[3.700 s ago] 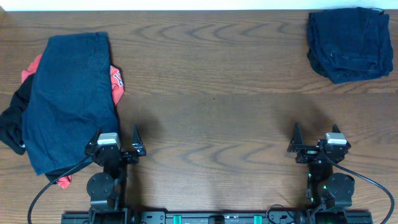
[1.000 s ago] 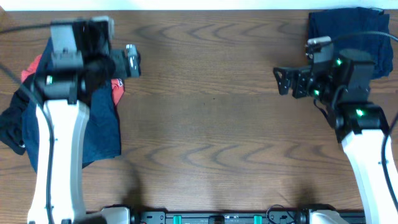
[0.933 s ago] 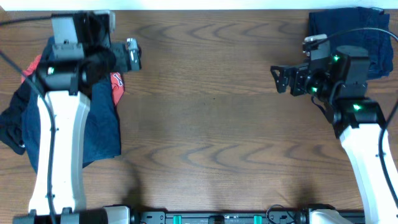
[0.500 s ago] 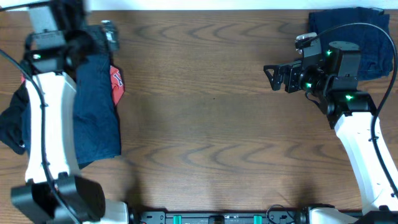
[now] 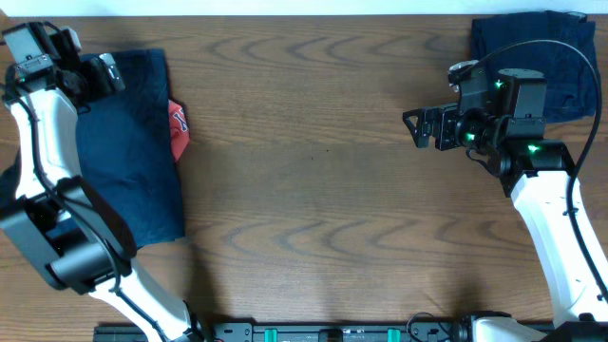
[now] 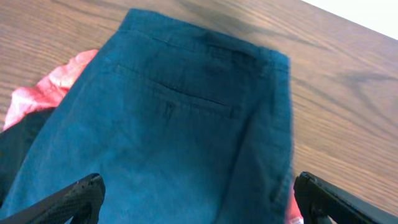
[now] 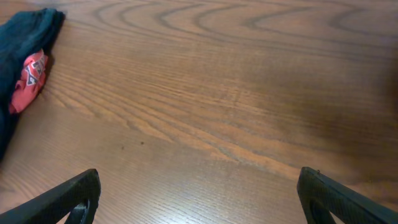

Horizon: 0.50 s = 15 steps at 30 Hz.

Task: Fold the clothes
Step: 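Reach the left gripper to the top of the navy shorts on the pile, then grasp the navy shorts with the left gripper and lift them off the pile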

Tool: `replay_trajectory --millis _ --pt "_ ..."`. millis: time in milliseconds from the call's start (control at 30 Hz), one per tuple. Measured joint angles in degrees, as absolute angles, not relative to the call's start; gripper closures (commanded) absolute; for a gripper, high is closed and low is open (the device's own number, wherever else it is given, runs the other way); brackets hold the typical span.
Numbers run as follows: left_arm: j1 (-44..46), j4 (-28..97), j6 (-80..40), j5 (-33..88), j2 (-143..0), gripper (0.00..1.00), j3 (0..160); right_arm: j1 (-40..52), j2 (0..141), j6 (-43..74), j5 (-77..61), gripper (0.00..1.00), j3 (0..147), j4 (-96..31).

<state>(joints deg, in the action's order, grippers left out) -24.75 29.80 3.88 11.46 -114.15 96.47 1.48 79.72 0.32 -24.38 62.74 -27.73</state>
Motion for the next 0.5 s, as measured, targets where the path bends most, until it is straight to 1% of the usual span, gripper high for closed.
replay_trajectory --millis 233,500 --pt "-21.45 29.23 9.23 11.38 -119.42 0.01 96.49 1.48 79.72 0.19 -23.97 0.01 62.74 -28.05" --pt "-14.85 24.23 12.10 9.63 -127.46 0.11 96.51 1.48 79.75 0.23 -23.44 0.01 62.74 -31.29"
